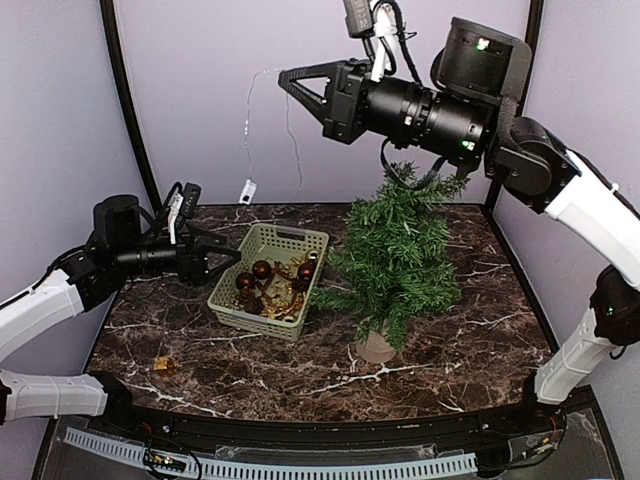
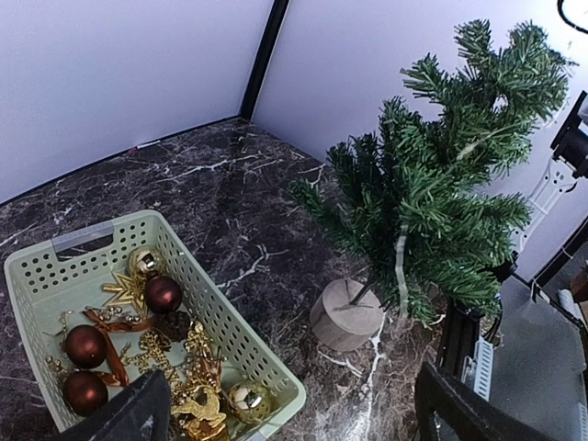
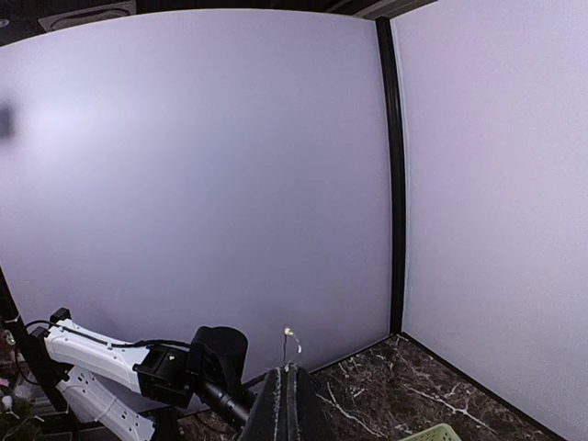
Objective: Decorate the small christmas tree
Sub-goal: Adjust the light string.
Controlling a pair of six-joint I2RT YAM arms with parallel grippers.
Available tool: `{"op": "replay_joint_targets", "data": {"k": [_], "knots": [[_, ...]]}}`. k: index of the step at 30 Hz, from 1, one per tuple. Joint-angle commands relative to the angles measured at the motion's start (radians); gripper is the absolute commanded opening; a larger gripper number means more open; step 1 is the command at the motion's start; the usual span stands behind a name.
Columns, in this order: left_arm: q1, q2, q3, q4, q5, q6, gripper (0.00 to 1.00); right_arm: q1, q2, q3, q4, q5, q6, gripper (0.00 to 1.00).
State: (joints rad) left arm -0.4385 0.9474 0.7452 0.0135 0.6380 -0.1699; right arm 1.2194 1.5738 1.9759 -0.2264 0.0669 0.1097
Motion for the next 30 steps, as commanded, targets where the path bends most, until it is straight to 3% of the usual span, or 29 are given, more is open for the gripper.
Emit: {"op": "replay_joint_targets", "data": {"k": [1,5,12,17,30], "knots": [[-0.046,0.004,-0.052,0.026,-0.196,0.034,0.95,0.010,-0.058,-0.021,0.113,0.038,0.006,0.00],[-0.048,-0.016,-0.161,0.197,-0.213,0.000,0.98,0.010,-0.083,-0.025,0.128,0.092,-0.010,0.00],[-0.070,0.012,-0.257,0.275,-0.292,0.066,0.99,0.010,-0.119,-0.044,0.146,0.119,-0.031,0.00],[-0.112,0.079,-0.257,0.293,-0.398,0.133,0.99,0.011,-0.132,-0.062,0.159,0.116,-0.036,0.00],[-0.161,0.254,-0.214,0.341,-0.496,0.261,0.97,0.010,-0.163,-0.094,0.173,0.102,-0.038,0.00]]}}
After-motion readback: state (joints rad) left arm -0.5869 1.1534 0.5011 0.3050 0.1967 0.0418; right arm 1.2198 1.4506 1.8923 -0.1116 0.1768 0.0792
